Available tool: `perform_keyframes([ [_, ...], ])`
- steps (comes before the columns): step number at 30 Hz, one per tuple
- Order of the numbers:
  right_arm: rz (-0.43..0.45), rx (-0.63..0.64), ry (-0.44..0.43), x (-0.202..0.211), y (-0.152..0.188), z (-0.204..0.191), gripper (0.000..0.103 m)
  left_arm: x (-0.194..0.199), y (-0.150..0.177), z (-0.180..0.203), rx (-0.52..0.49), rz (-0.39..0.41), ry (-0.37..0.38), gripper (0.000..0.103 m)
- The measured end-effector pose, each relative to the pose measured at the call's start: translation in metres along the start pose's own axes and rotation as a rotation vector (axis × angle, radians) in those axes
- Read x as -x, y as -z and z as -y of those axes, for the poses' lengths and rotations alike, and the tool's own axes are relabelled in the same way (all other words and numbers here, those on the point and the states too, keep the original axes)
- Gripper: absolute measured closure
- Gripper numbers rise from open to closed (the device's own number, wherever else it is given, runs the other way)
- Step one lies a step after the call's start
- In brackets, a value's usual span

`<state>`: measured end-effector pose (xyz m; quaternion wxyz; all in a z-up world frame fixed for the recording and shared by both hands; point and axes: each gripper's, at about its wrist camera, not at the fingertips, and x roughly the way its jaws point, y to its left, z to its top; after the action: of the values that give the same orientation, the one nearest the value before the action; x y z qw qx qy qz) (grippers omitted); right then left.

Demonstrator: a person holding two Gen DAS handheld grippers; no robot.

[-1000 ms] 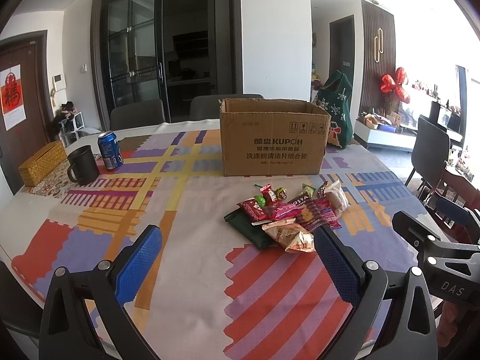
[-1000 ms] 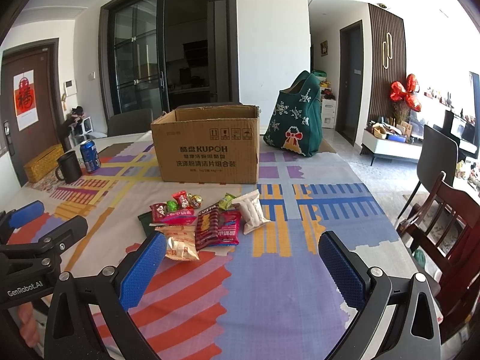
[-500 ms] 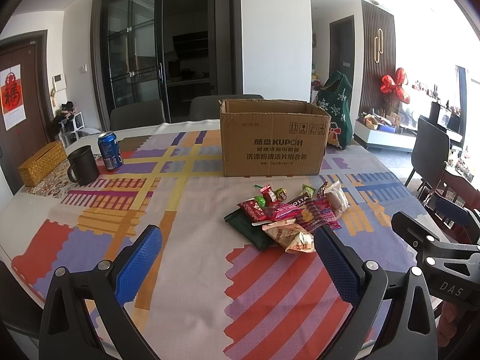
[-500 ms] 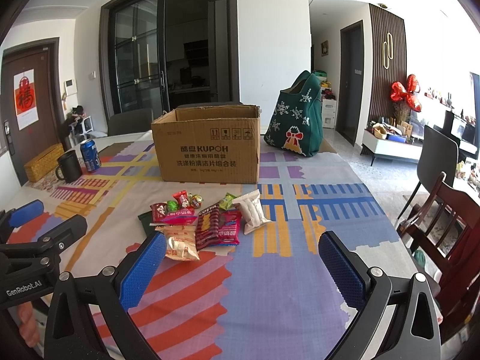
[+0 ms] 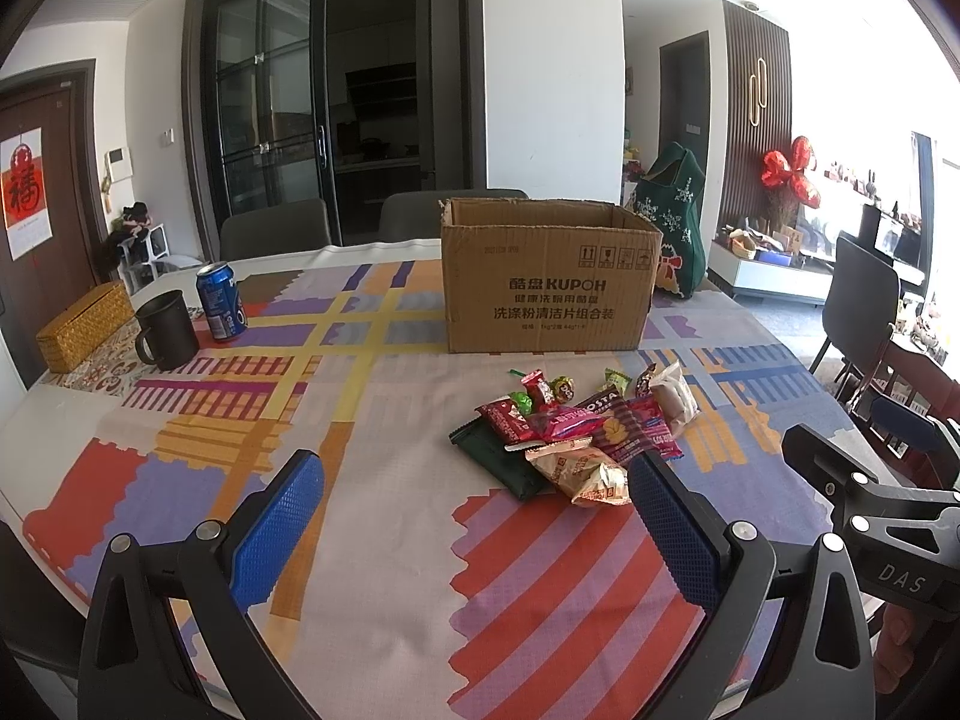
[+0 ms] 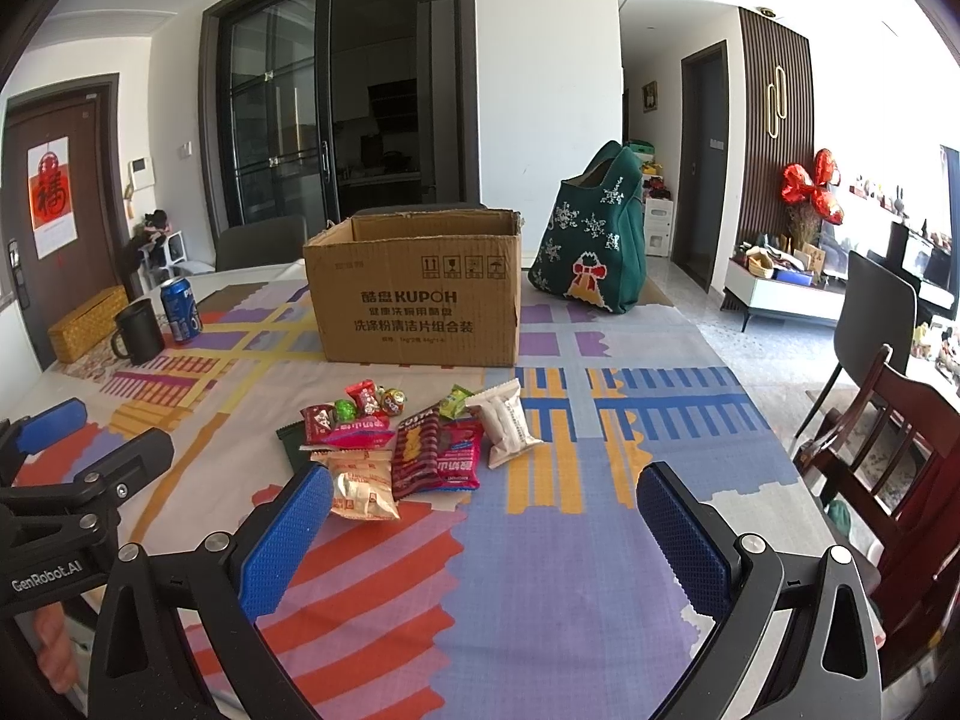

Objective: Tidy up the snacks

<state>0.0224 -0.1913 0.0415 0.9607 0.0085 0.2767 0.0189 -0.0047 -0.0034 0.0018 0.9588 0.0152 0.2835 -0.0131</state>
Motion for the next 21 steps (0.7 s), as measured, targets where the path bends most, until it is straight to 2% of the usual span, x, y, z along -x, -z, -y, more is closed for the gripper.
perform_keyframes([
  [10,-0.012,0.004,-0.002,-0.002,0.001,-0.002,0.001,-0.006,0.000,0.001,0.002,-0.013,0.012,0.000],
  [21,-0.030,0.051,-0.006,-0.030,-0.005,-0.010,0.001,-0.042,-0.008,-0.010,0.010,-0.045,0.026,0.000],
])
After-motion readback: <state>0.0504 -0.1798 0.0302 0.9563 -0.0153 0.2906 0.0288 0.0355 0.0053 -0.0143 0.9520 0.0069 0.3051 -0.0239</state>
